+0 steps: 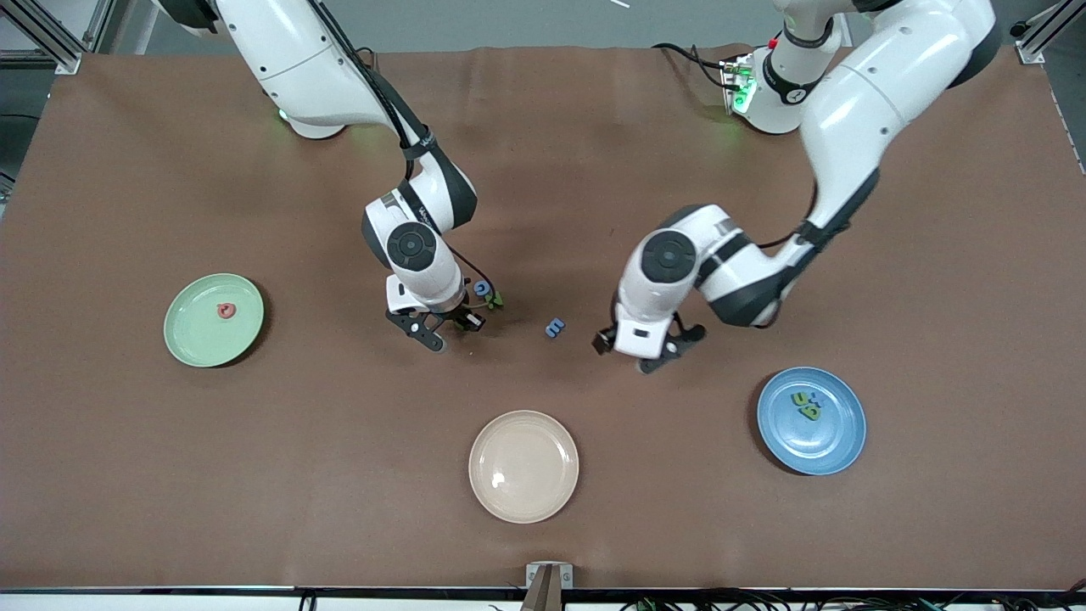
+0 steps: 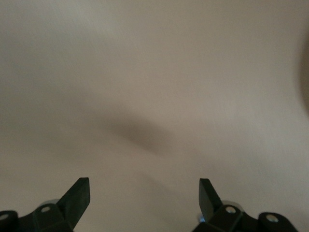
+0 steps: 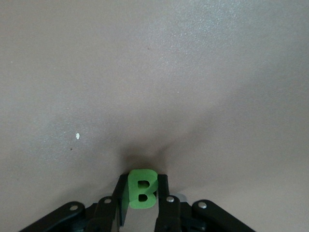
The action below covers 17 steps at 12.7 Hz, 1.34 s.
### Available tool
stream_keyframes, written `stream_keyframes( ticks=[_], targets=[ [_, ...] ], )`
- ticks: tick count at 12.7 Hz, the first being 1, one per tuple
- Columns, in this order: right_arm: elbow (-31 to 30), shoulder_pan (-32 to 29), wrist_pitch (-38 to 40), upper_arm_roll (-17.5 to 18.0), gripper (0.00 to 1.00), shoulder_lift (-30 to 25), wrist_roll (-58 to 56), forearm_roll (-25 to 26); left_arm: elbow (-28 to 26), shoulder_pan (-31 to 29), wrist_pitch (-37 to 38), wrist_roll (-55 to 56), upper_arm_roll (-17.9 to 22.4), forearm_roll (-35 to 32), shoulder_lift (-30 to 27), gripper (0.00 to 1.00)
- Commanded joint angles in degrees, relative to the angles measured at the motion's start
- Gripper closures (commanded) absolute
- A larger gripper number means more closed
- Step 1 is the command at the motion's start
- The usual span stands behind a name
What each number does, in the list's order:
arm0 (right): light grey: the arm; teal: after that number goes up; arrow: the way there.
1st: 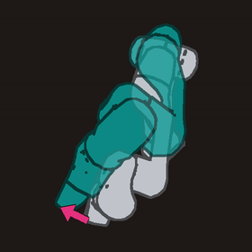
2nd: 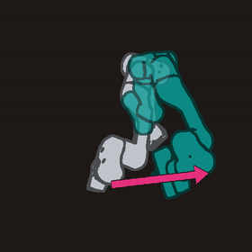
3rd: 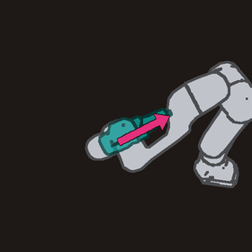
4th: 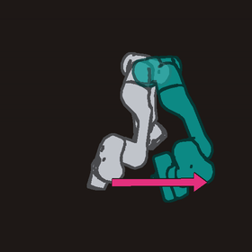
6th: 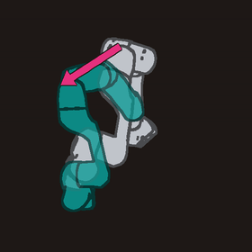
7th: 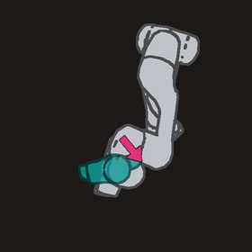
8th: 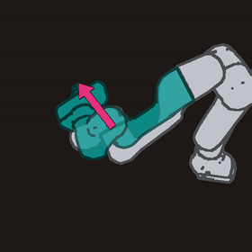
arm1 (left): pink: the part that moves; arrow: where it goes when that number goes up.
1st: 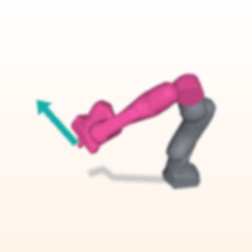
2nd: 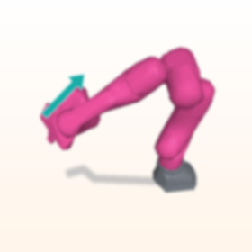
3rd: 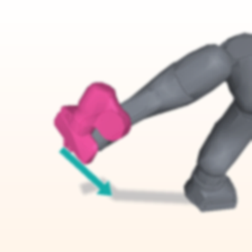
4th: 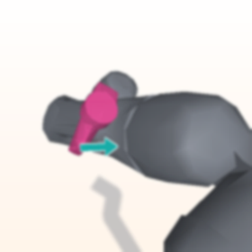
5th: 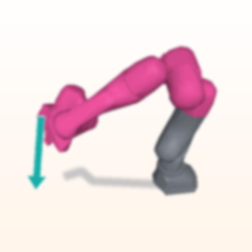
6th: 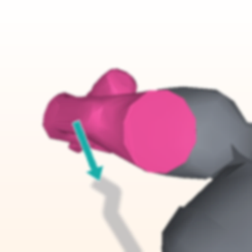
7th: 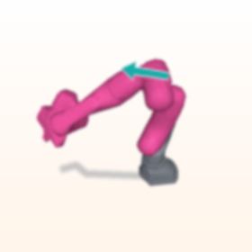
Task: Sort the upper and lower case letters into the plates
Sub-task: 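Grasp the blue m with the left gripper while the right gripper holds B, then place the B in the green plate with the right gripper and release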
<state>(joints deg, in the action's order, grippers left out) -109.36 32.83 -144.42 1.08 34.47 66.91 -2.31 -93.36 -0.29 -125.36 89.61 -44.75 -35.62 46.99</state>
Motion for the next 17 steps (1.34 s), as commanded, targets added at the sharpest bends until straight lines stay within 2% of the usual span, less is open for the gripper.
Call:
stream_keyframes(
  ticks=[1, 2, 4, 7, 9, 12, 14, 15, 17],
  targets=[
    [0.99, 0.39, -0.35, 0.06, 0.9, 0.86, 0.15, 0.55, 9.3, 11.15, 0.47, 6.51, 5.79, 1.6, 4.93, 0.02],
    [0.81, 0.31, 0.09, 0.06, 0.9, 0.16, -0.55, 1.07, 12.21, 15.63, 0.47, 8.28, 8.6, 1.69, 6.26, 0.02],
    [-0.06, -0.13, 5.68, 0.06, 0.9, -4.04, -3.79, 1.34, 15.48, 19.18, 0.38, 8.65, 10.47, 4.05, 8.19, 0.04],
    [-1.9, -2.93, 15.9, 0.06, 0.91, -11.16, -11.87, 1.34, 15.05, 19.72, 0.29, 9.0, 10.65, 4.41, 8.64, 0.07],
    [-8.21, -6.09, 16.45, 0.06, 0.91, -17.83, -20.9, 1.34, 15.05, 19.8, 0.29, 9.79, 10.65, 4.42, 9.52, 0.08],
    [-16.83, -17.75, 16.45, 0.15, 0.91, -25.84, -43.1, 1.17, 15.49, 20.16, 0.29, 10.23, 10.65, 4.42, 10.14, 0.12],
    [-18.08, -26.98, 16.53, 0.15, 0.91, -26.22, -58.75, 1.16, 15.4, 20.16, 0.29, 10.14, 10.65, 4.42, 10.66, 0.19],
    [-18.08, -31.81, 16.01, 0.15, 0.91, -25.69, -67.27, 1.08, 15.4, 20.07, 0.29, 10.05, 10.74, 4.42, 10.75, 0.25],
    [-18.0, -38.52, 14.44, 0.15, 0.91, -24.2, -79.61, 0.9, 15.4, 19.89, 0.29, 9.97, 10.65, 4.42, 10.75, 0.34]
  ],
)
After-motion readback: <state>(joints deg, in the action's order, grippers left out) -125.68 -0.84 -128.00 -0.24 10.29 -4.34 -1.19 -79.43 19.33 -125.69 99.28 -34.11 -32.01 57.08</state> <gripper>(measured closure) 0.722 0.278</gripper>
